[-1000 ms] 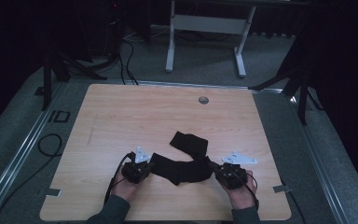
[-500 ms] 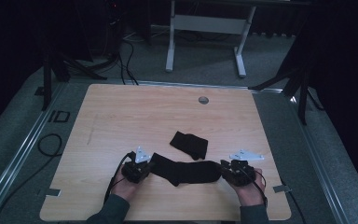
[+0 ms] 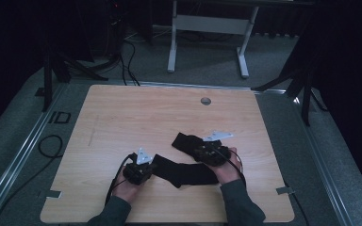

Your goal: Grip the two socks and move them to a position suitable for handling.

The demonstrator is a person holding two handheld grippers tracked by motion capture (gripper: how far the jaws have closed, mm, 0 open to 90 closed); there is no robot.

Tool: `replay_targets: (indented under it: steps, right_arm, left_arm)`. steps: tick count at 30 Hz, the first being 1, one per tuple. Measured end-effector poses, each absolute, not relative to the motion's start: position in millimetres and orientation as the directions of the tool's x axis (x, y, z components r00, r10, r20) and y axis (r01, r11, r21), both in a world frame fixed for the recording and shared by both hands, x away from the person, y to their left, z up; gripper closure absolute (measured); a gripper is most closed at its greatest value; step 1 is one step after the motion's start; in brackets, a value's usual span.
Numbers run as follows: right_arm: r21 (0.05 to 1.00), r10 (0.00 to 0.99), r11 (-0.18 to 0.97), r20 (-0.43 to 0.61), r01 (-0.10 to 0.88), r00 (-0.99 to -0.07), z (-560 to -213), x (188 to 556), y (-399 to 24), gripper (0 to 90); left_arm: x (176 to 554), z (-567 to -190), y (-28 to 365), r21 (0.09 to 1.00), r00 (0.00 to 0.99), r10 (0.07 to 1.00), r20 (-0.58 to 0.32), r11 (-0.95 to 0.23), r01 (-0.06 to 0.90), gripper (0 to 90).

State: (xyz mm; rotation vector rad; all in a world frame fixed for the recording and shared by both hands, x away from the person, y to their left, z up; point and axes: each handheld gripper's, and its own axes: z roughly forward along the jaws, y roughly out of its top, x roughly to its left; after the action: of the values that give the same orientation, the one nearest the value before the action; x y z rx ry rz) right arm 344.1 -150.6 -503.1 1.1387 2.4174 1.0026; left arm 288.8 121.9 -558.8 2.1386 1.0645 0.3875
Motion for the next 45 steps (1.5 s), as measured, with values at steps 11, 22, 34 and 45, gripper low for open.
replay_targets:
  steps: [11, 22, 34, 45]
  right_arm:
    - [0.635, 0.768, 0.479, 0.031, 0.606, -0.639, -515.0, 390.8, -100.6, 62.6]
    - [0.523, 0.814, 0.455, 0.084, 0.721, -0.575, -534.2, 419.0, -82.6, 57.6]
    - [0.507, 0.811, 0.435, 0.138, 0.744, -0.569, -532.5, 420.0, -81.6, 87.1]
    - [0.569, 0.772, 0.411, 0.198, 0.712, -0.604, -505.9, 410.7, -95.5, 87.7]
  left_arm:
    - [289.0, -558.9, 122.2, 0.706, 0.617, 0.786, -0.046, -0.411, 0.576, 87.7]
    - [289.0, -558.9, 121.9, 0.706, 0.622, 0.782, -0.04, -0.418, 0.572, 87.2]
    - [289.2, -558.8, 121.9, 0.705, 0.622, 0.782, -0.043, -0.417, 0.573, 87.1]
    - [289.1, -558.9, 121.4, 0.707, 0.62, 0.784, -0.042, -0.415, 0.572, 87.2]
